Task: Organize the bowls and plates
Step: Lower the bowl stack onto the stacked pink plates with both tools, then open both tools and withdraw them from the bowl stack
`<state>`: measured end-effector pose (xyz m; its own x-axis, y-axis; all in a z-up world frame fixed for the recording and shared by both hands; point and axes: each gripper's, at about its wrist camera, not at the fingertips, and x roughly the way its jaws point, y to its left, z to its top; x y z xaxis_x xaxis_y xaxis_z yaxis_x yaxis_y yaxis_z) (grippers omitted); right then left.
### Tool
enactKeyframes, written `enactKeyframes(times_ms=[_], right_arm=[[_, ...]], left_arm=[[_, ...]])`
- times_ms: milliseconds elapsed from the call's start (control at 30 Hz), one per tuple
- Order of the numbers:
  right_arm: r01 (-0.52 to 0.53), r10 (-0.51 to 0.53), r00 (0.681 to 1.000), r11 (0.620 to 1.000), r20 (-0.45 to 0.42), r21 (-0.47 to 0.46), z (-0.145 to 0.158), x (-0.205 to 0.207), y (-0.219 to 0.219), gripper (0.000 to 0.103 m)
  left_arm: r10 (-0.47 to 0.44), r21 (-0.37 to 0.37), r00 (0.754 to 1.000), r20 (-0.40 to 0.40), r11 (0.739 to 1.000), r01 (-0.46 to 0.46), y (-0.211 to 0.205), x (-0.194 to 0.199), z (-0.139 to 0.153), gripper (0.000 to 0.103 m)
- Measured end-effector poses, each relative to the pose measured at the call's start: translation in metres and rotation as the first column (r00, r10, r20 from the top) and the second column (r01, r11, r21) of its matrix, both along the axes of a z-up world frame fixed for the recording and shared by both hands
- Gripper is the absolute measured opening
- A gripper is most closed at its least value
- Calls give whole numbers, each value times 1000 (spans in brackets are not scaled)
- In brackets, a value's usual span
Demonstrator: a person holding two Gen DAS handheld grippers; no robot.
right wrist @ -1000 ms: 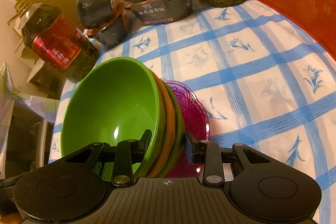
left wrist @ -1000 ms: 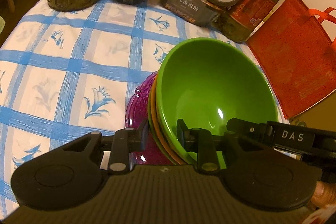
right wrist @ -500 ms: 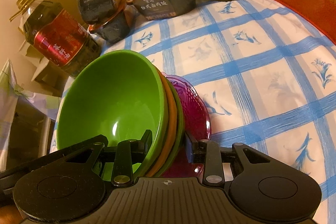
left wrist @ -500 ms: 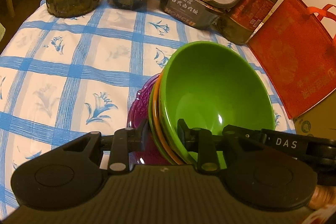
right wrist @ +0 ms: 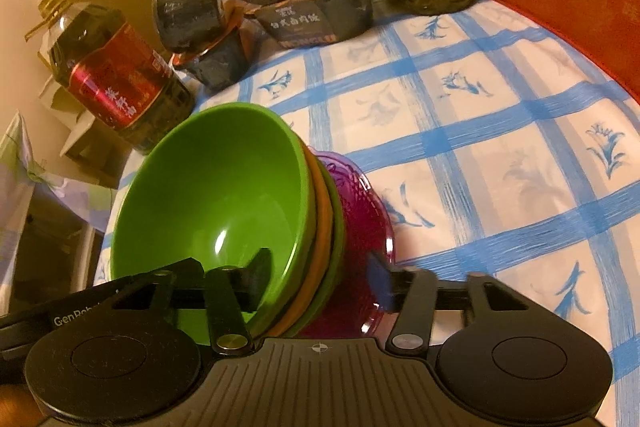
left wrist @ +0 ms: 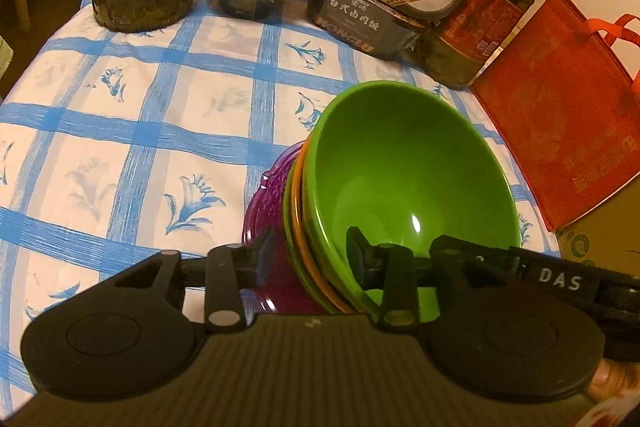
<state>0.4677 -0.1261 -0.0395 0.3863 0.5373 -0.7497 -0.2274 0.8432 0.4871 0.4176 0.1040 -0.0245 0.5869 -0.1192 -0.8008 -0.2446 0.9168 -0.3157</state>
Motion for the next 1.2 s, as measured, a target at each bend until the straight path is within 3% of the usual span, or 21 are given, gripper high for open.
enactKeyframes(times_ms=[167, 500, 800, 1200], right_arm=[[0, 0, 1000, 1000, 9, 9, 6, -5, -5, 60], [6, -7, 1000, 1000, 23, 27, 22, -23, -15, 61], [11, -12, 999, 999, 37, 30, 40, -50, -27, 61], [32, -33, 999, 998, 21, 55, 47, -102, -50, 62]], left_arm=[[6, 5, 1000, 11, 1000, -6, -1, -4, 5, 47], [24, 9, 999, 40, 1000, -24, -1, -27, 21, 51], [26, 8, 993, 112, 1000, -27, -5, -63, 42, 66], [22, 43, 990, 136, 999, -28, -13, -119, 50, 78]])
